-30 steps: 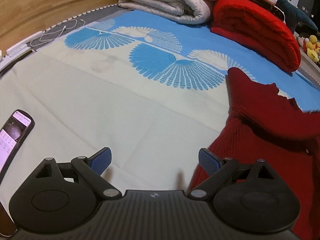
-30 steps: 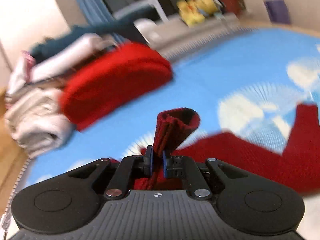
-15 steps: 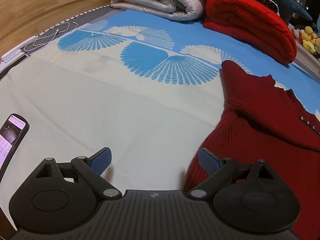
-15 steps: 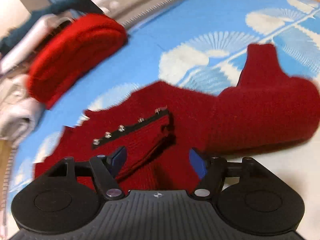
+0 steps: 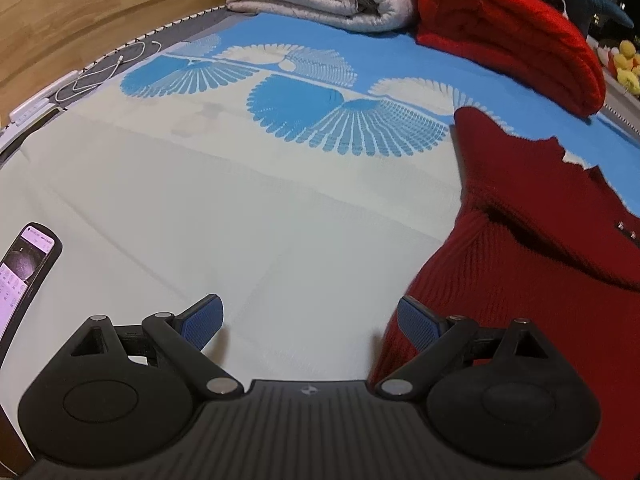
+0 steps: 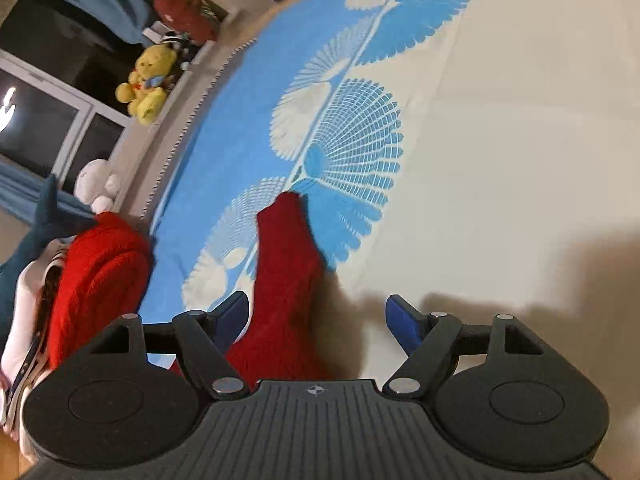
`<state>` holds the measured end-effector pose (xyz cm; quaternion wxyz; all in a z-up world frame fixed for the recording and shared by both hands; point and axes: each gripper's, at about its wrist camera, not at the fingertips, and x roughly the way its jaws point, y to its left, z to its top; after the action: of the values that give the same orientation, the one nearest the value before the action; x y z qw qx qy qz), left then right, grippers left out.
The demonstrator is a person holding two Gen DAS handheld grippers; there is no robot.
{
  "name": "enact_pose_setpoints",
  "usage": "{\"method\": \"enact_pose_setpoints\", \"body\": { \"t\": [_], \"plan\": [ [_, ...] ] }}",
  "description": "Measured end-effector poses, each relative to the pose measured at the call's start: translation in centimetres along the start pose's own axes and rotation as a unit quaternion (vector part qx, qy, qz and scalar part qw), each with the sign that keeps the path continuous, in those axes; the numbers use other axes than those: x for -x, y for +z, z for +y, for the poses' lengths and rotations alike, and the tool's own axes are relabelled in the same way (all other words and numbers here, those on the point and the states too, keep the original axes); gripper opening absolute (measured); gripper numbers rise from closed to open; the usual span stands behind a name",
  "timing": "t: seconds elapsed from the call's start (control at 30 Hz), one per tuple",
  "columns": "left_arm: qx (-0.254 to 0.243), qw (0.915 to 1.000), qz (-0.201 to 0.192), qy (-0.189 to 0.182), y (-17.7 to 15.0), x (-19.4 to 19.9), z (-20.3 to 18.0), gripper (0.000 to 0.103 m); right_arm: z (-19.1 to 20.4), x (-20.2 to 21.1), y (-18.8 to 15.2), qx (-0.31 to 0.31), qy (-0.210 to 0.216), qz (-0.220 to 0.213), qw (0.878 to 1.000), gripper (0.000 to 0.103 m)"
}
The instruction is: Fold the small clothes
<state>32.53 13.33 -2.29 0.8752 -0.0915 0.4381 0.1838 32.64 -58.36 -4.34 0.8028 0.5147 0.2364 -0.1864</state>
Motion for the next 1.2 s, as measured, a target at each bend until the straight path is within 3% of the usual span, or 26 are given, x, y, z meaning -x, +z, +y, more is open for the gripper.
{"method": "enact_pose_setpoints", "body": {
  "t": [0.2, 0.27, 0.3, 0.37, 0.5, 0.63, 0.77, 0.87, 0.97, 1.07, 1.13, 1.2],
  "plan": [
    [-0.01, 0.9997, 0.021, 0.001, -0.3, -1.6, -1.1, 0.096, 2.6, -5.9, 0.6, 0.011, 0.051, 0.093, 0.994, 0.075],
    [-0.01, 0.9996, 0.025, 0.004, -0.4, -2.1, -1.4, 0.096, 4.1, -6.4, -0.2, 0.045, 0.038, 0.093, 0.994, 0.039],
    [-0.01, 0.9996, 0.025, 0.005, -0.4, -2.2, -1.5, 0.096, 4.9, -6.0, -0.6, 0.07, 0.031, 0.078, 0.994, 0.014],
    [-0.012, 0.9996, 0.023, 0.007, -0.4, -2.2, -1.7, 0.096, 5.9, -4.2, -0.8, 0.082, 0.03, 0.017, 0.996, 0.014],
    [-0.019, 0.9995, 0.023, 0.006, -0.5, -2.3, -2.1, 0.096, 4.9, 1.0, 1.4, -0.008, 0.059, -0.13, 0.99, 0.014],
    [-0.025, 0.9993, 0.026, 0.006, -0.7, -2.5, -2.3, 0.096, 3.0, 3.4, 3.1, -0.058, 0.036, -0.207, 0.976, 0.014],
    [-0.021, 0.9993, 0.031, 0.005, -0.9, -2.6, -2.4, 0.096, 0.6, 0.3, 2.9, -0.055, -0.081, -0.158, 0.983, 0.014],
    [-0.024, 0.9993, 0.03, 0.004, -0.8, -2.7, -2.4, 0.096, -1.3, -0.9, 1.7, -0.069, -0.105, -0.16, 0.979, 0.013],
    [-0.024, 0.9993, 0.029, 0.003, -0.9, -2.5, -2.3, 0.096, -0.8, -0.7, 1.6, -0.058, -0.111, -0.165, 0.978, 0.013],
    [-0.019, 0.9994, 0.028, -0.001, -0.8, -2.2, -2.0, 0.096, 2.5, -0.1, 1.6, -0.005, -0.103, -0.187, 0.977, 0.012],
    [-0.014, 0.9995, 0.027, -0.002, -0.7, -2.0, -1.8, 0.096, 6.4, 0.7, 0.9, 0.069, -0.077, -0.204, 0.974, 0.012],
    [-0.009, 0.9997, 0.025, 0.002, -0.5, -1.8, -1.4, 0.096, 11.5, 1.5, -1.1, 0.157, -0.023, -0.208, 0.965, 0.012]
  ]
}}
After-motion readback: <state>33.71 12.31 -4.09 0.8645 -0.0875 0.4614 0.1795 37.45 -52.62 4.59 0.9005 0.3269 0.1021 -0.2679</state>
